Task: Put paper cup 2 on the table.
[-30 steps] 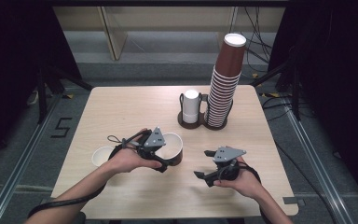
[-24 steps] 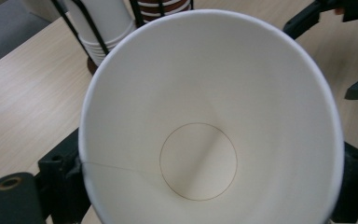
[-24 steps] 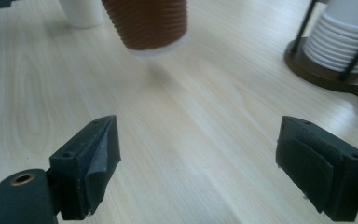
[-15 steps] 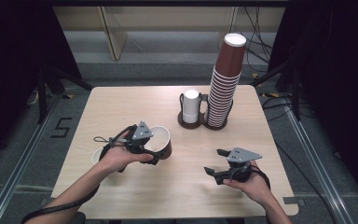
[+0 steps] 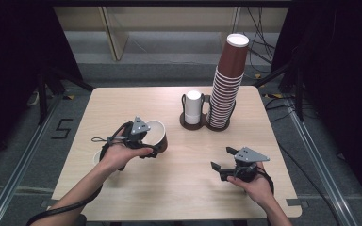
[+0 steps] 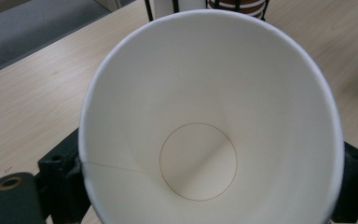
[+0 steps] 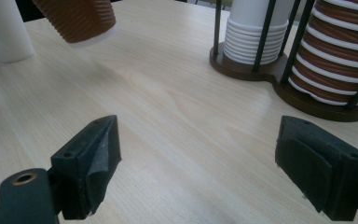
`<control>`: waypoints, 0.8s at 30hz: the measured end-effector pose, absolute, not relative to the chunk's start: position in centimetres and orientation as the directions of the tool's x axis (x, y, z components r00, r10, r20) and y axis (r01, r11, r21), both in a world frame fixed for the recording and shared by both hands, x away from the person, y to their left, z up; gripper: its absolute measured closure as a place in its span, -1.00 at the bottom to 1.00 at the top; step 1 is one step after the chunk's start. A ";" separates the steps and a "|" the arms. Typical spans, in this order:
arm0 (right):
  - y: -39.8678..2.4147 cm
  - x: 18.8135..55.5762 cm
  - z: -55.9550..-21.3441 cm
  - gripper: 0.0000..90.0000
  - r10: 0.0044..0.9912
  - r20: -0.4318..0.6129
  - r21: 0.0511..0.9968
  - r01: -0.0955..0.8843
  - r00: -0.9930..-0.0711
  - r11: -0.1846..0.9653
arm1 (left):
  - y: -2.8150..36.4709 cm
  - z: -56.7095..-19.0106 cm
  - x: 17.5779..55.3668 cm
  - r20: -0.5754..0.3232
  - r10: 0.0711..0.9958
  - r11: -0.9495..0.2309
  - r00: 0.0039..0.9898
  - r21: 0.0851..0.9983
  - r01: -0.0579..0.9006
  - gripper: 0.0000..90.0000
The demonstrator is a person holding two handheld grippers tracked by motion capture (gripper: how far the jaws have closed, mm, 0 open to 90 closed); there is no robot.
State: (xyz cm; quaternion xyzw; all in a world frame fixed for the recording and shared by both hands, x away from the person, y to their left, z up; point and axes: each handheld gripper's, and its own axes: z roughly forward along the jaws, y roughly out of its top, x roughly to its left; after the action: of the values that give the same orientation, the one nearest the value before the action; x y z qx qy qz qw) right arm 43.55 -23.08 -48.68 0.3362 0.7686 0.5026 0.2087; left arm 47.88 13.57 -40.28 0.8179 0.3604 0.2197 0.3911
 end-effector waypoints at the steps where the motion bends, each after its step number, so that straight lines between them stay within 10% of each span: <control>1: -23.1 43.6 -48.6 -0.66 0.722 0.007 0.913 0.299 -0.692 0.278 | 13.8 -40.2 48.0 0.076 0.771 -0.429 0.632 0.796 0.428 -0.75; 24: -22.6 43.3 -48.6 -0.66 0.714 -0.005 0.910 0.294 -0.700 0.294 | 23.0 -39.6 50.3 0.033 0.941 -0.241 0.337 0.765 0.597 -0.76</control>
State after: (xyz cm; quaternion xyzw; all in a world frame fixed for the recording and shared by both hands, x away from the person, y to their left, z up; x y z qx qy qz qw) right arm 43.30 -22.58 -48.61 0.3246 0.7761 0.4978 0.2111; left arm 50.29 22.96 -39.60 0.7451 0.5161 0.2554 0.3366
